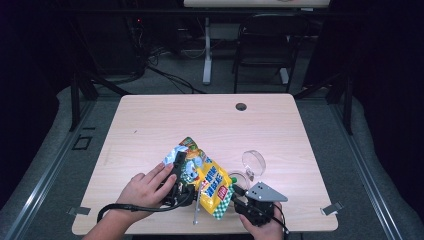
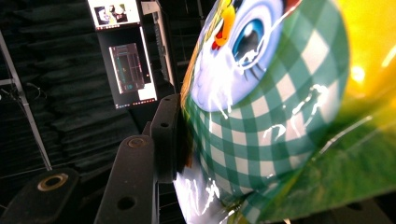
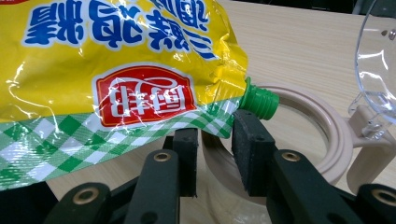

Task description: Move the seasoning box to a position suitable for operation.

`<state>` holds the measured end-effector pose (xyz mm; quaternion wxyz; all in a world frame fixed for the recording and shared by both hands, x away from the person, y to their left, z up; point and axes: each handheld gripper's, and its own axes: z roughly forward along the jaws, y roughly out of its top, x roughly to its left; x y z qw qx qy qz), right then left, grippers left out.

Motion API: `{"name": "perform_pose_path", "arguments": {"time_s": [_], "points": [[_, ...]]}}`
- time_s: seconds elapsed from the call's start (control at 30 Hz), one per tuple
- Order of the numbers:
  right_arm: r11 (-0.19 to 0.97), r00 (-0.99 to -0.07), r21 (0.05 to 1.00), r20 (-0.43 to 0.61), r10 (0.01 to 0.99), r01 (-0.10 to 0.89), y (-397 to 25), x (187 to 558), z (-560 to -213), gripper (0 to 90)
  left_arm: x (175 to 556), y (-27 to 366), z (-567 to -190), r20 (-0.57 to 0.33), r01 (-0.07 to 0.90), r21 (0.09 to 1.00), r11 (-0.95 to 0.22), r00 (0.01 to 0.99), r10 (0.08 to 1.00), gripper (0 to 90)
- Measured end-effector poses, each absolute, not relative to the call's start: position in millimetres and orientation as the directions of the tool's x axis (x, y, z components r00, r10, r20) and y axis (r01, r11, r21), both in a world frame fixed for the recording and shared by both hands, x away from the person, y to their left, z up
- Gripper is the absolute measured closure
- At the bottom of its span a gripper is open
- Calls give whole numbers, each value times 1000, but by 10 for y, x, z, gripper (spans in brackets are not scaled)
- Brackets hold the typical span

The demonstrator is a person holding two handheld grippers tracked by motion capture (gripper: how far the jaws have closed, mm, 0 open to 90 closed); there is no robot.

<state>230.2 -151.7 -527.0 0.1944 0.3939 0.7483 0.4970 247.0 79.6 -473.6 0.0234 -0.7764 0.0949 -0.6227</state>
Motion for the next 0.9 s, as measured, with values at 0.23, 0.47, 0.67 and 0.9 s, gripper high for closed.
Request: {"name": "perform_pose_path", "arguments": {"time_s": [0.23,0.47,0.67,0.9], "points": [[193,-617,897,106,780,398,-1513,2318,-5275,717,2469,785,-4708,961,-122,-163,-979,204,-185,609],[191,-616,899,105,781,395,-1512,2317,-5279,717,2455,779,-4712,962,-122,-168,-978,197,-190,616],[190,-613,899,103,783,393,-1506,2316,-5281,717,2445,771,-4699,960,-125,-183,-975,191,-204,619],[192,-613,899,100,784,393,-1504,2312,-5280,717,2439,763,-4692,960,-127,-189,-974,186,-211,620]]}}
